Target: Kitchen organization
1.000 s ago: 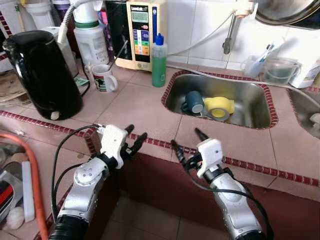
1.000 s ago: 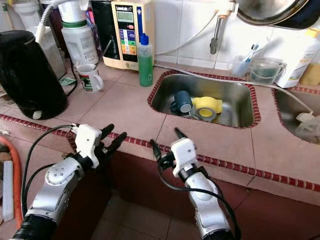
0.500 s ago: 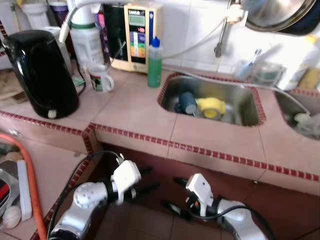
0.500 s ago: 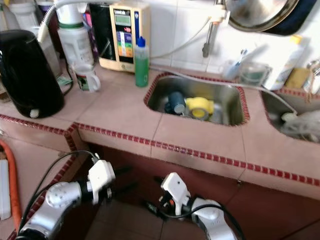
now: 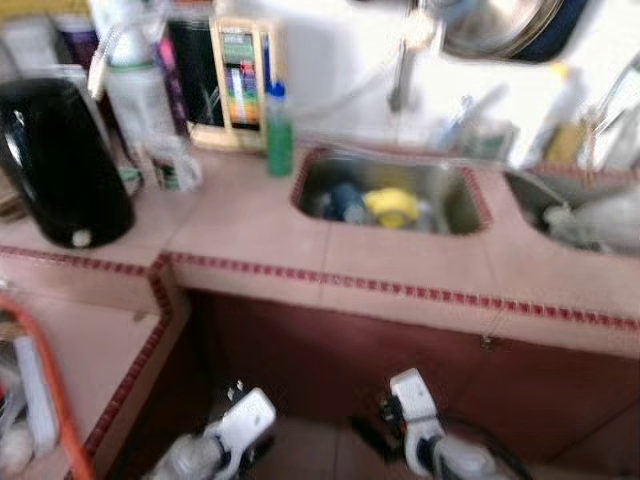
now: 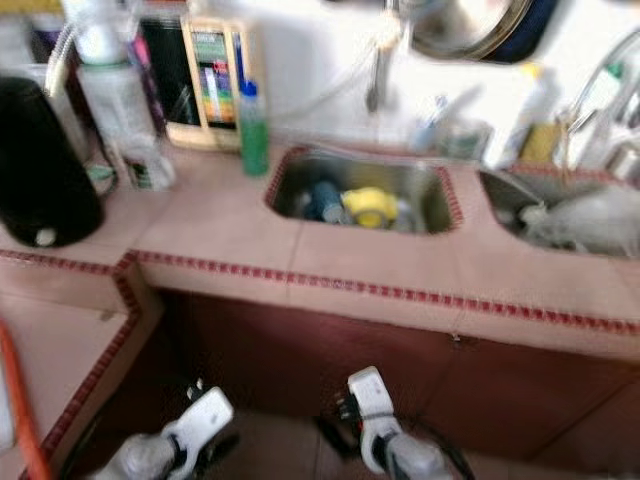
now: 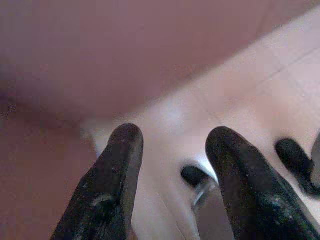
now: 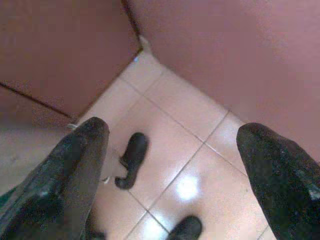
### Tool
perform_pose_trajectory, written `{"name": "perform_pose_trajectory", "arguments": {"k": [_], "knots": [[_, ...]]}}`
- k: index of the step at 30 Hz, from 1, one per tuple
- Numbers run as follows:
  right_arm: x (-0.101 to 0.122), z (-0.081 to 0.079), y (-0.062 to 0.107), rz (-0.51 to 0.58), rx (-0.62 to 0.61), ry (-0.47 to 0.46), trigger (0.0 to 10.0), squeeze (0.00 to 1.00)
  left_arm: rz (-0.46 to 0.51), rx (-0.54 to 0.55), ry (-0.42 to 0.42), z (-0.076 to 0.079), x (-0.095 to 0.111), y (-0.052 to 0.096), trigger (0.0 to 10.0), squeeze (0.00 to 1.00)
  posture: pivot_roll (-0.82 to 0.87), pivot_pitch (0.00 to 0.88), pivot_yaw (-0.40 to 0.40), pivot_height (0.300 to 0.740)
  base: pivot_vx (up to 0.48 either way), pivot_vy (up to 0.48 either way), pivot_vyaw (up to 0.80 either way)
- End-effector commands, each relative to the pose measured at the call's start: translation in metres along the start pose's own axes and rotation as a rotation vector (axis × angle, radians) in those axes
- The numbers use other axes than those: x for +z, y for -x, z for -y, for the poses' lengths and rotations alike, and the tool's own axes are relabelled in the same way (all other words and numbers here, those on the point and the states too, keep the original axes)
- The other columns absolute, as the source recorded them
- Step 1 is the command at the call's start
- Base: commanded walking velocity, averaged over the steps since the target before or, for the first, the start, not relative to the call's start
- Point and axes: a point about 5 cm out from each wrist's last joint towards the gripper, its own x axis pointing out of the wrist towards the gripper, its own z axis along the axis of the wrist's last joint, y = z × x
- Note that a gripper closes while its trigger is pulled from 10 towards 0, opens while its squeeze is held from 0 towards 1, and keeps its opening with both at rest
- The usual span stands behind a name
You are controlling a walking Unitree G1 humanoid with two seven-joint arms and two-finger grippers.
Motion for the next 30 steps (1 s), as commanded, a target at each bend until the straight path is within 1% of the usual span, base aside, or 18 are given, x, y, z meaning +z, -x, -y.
{"name": "perform_pose_trajectory", "arguments": {"k": [1, 3, 7, 10, 14, 20, 21, 25, 29, 30], "knots": [[0.0, 0.0, 0.0, 0.002, -0.025, -0.006, 10.0, 0.0, -0.02, 0.015, 0.012, 0.001, -0.003, 0.0, 10.0, 0.0, 0.05, 0.0, 0.036, 0.74, 0.0, 0.0, 0.0], [-0.012, -0.003, 0.001, -0.03, -0.039, -0.016, 10.0, 0.0, -0.016, 0.038, 0.036, 0.001, -0.002, -0.001, 10.0, 0.0, 0.05, 0.0, 0.042, 0.74, 0.0, 0.0, 0.0], [-0.018, -0.006, 0.002, -0.039, -0.038, -0.024, 10.0, 0.0, -0.005, 0.034, -0.004, -0.001, 0.002, -0.002, 10.0, 0.0, 0.05, 0.0, 0.051, 0.74, 0.0, 0.0, 0.0], [-0.02, -0.008, 0.002, -0.041, -0.043, -0.028, 10.0, 0.0, 0.006, 0.04, -0.011, -0.004, 0.006, -0.002, 10.0, 0.0, 0.04, 0.0, 0.059, 0.74, 0.0, 0.0, 0.0], [-0.023, -0.008, 0.002, -0.052, -0.057, -0.039, 10.0, 0.0, 0.009, 0.045, -0.036, -0.007, 0.008, -0.002, 10.0, 0.0, 0.04, 0.0, 0.069, 0.74, 0.135, -0.334, 0.0], [-0.029, -0.012, 0.003, -0.078, -0.068, -0.05, 10.0, 0.0, -0.01, 0.044, -0.038, -0.006, 0.006, -0.002, 10.0, 0.0, 0.04, 0.0, 0.073, 0.74, 0.316, -0.356, 0.0], [-0.032, -0.013, 0.003, -0.085, -0.067, -0.051, 10.0, 0.0, -0.024, 0.051, -0.038, -0.005, 0.004, -0.002, 10.0, 0.0, 0.04, 0.0, 0.073, 0.74, 0.0, 0.0, 0.0], [-0.036, -0.015, 0.003, -0.099, -0.075, -0.053, 10.0, 0.0, -0.033, 0.059, -0.022, -0.004, 0.001, -0.002, 10.0, 0.0, 0.05, 0.0, 0.066, 0.74, 0.0, 0.0, 0.0], [-0.039, -0.015, 0.004, -0.112, -0.097, -0.063, 10.0, 0.0, -0.05, 0.076, 0.003, -0.001, -0.006, -0.001, 10.0, 0.0, 0.05, 0.0, 0.057, 0.74, 0.0, 0.0, 0.0], [-0.041, -0.015, 0.004, -0.116, -0.109, -0.068, 10.0, 0.0, -0.061, 0.079, 0.005, 0.001, -0.01, 0.001, 10.0, 0.0, 0.05, 0.0, 0.057, 0.74, 0.0, 0.0, 0.0]]}}
